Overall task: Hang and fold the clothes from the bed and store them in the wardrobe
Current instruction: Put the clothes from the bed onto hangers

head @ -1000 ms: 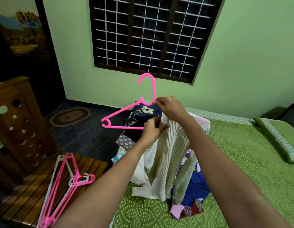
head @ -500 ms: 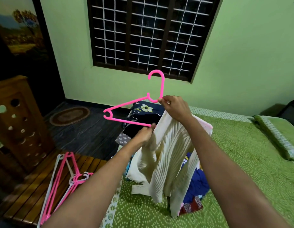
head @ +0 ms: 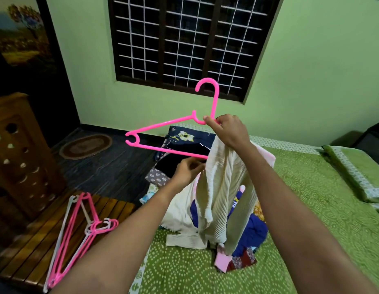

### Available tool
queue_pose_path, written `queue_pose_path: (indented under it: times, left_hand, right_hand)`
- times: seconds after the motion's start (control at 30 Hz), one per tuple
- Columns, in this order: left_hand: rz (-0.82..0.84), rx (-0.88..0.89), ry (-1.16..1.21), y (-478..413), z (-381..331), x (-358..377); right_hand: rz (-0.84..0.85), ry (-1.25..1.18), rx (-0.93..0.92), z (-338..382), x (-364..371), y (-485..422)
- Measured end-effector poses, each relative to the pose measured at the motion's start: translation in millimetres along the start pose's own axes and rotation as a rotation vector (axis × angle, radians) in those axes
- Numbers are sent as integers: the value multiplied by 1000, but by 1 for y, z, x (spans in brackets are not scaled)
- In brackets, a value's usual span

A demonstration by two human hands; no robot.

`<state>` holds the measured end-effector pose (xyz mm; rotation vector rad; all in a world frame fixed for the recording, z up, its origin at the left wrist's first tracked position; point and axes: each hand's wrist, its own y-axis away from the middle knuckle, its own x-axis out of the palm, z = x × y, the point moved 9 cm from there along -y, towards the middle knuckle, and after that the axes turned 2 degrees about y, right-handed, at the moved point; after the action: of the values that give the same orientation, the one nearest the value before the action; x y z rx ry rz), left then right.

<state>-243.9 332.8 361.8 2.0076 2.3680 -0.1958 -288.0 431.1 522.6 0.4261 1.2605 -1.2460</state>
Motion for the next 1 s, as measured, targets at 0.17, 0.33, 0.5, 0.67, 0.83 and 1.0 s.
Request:
queue_pose_path:
  times: [0.17,0.33,0.5,0.67,0.83,1.0]
  left_hand:
    - [-61,-125,-153,-11,7,13]
    - [-179,-166,78,-11,27,-9]
    - [-81,-126,14,-6,27,-23]
    - [-275,-231,-211,-2,43,-72]
    - [-490,-217,-433,13,45,-139]
    - [151,-153,-82,6,22,-17]
  right_hand:
    - [23,-23,-12,3,1,2]
    - [24,19,13,-13,5,6]
    - [-64,-23,84,-32,-6,6]
    - [-70,6,106,-48,-6,7]
    - [-76,-19,146,-79,-18,6]
    - [-17,-56,84,-50,-4,1]
